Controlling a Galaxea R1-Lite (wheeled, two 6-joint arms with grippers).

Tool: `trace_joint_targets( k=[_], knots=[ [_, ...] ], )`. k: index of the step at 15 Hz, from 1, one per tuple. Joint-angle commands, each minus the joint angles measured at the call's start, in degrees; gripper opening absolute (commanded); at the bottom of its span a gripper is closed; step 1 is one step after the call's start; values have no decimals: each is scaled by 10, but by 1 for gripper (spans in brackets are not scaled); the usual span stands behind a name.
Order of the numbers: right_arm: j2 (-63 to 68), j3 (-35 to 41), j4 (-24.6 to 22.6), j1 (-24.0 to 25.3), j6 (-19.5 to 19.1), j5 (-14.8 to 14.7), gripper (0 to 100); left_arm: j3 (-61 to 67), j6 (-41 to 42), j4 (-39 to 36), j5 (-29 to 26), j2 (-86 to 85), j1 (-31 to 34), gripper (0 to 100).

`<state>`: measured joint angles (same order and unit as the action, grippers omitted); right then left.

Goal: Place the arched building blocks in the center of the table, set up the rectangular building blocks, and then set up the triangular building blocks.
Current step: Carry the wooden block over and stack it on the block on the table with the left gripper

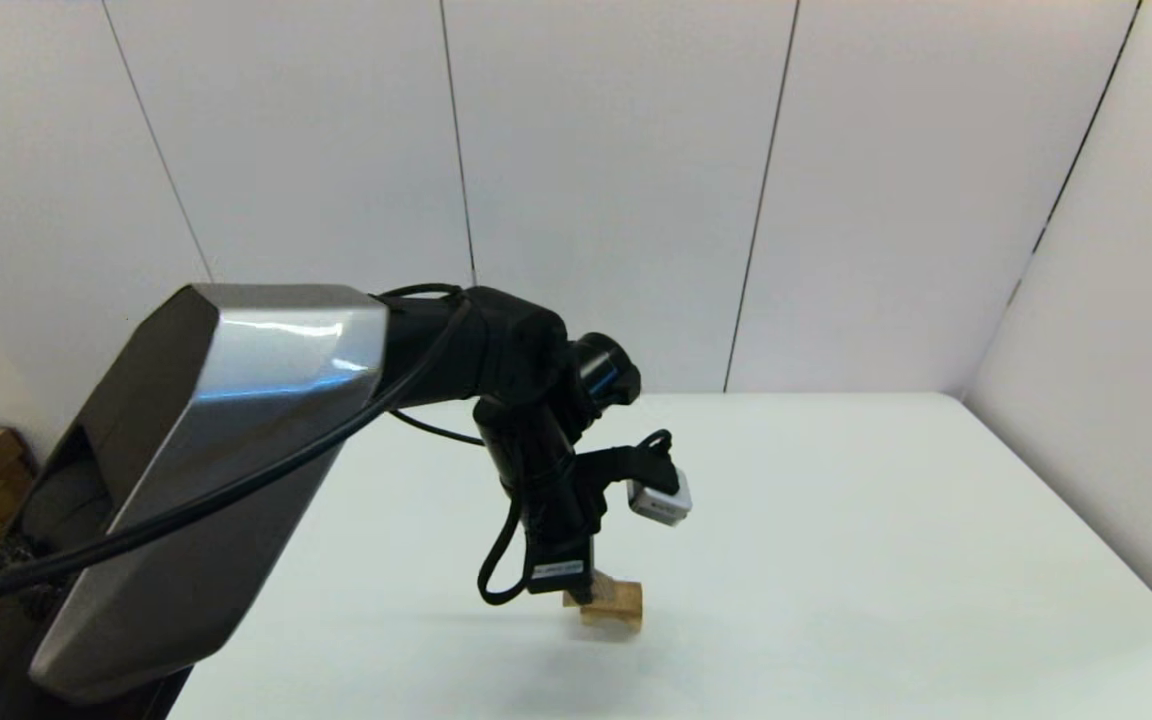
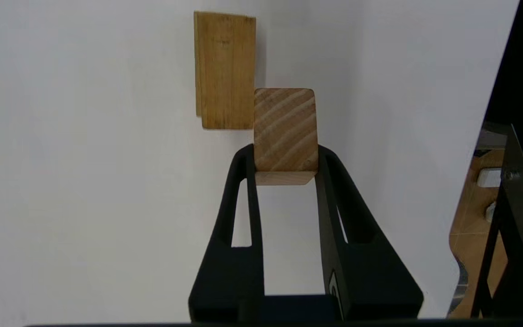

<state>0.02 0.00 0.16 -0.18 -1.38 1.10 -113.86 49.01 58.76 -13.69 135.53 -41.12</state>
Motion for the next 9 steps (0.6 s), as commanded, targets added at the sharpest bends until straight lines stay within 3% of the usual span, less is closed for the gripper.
trace_joint_targets(
  k=[1, 3, 9],
  knots=[
    [0, 0, 0, 0, 0, 0, 100, 0, 3, -23, -1, 28, -7, 0],
    [0, 0, 0, 0, 0, 0, 100, 0, 5, -66, -1, 35, -8, 0],
    [0, 0, 0, 0, 0, 0, 100, 0, 11, -78, -1, 43, -11, 0]
  ],
)
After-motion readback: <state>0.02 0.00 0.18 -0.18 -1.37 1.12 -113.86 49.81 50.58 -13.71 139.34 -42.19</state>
